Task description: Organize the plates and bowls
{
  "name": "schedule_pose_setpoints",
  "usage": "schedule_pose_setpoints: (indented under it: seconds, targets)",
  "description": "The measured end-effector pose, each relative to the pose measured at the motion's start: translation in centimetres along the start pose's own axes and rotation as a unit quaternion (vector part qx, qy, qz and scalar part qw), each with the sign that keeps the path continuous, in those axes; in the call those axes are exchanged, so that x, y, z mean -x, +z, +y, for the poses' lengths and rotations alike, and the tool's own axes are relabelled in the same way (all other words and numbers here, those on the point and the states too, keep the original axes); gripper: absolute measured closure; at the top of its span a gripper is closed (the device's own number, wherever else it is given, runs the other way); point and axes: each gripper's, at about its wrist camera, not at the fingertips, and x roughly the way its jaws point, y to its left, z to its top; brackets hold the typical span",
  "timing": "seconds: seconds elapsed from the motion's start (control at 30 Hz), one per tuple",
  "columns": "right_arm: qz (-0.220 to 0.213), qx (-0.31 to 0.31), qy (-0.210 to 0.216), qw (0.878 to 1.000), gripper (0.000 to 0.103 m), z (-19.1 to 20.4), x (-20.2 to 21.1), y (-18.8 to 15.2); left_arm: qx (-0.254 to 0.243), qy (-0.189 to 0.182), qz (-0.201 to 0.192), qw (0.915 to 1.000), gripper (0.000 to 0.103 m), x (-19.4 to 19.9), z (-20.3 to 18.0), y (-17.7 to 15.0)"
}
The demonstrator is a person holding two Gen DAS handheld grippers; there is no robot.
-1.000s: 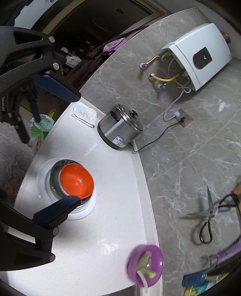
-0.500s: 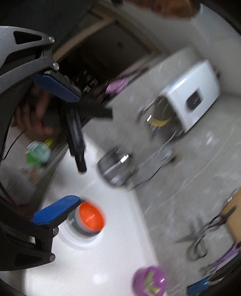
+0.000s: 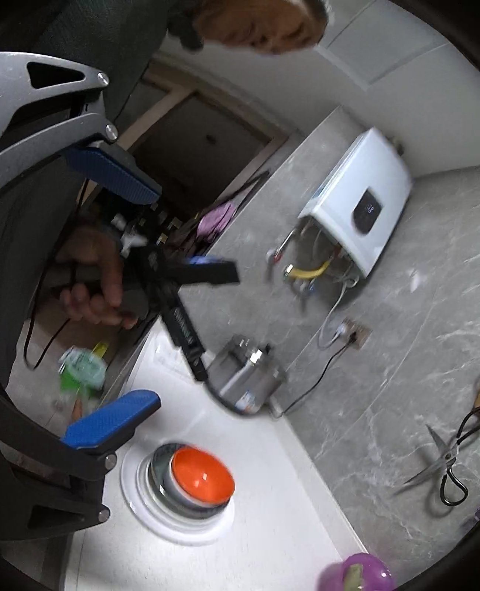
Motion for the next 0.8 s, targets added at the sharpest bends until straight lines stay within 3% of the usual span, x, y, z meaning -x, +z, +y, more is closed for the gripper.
schedule_pose_setpoints:
  seconds: [0.13,0.2,0.27,0.37,0.47,0.63,0.8]
  targets:
    - [0.053,-0.052,-0.130,0.989,0.000,-1.9,-2.3,2.1,-0.010,0.025,0.000,0.9996,0.006,-0.9,-0.4,1.0]
    - [0.038,-0.058,-0.152,0.986,0.000,-2.4,-2.3,3.1,-0.010,0.031,0.000,0.9995,0.006,-1.3,-0.6,1.4]
    - [0.014,-0.017,-0.206,0.978,0.000,-1.6,-2.3,4.4,-0.010,0.034,0.002,0.9994,0.005,-1.6,-0.8,2.1]
    - [0.018,0.058,-0.311,0.949,0.000,-0.2,-3.7,6.1,-0.014,0.040,-0.001,0.9991,0.005,-1.7,-1.2,2.8]
    - [0.042,0.069,-0.373,0.924,0.000,-0.3,-5.5,7.0,-0.022,0.048,-0.001,0.9986,0.005,-1.7,-2.0,3.3]
    - [0.069,0.050,-0.397,0.914,0.000,-0.8,-7.0,7.6,-0.030,0.053,0.004,0.9981,0.005,-1.8,-3.2,3.4]
    - [0.086,0.033,-0.437,0.895,0.000,-1.9,-8.4,7.6,-0.024,0.057,0.017,0.9980,0.005,-2.2,-3.5,2.9]
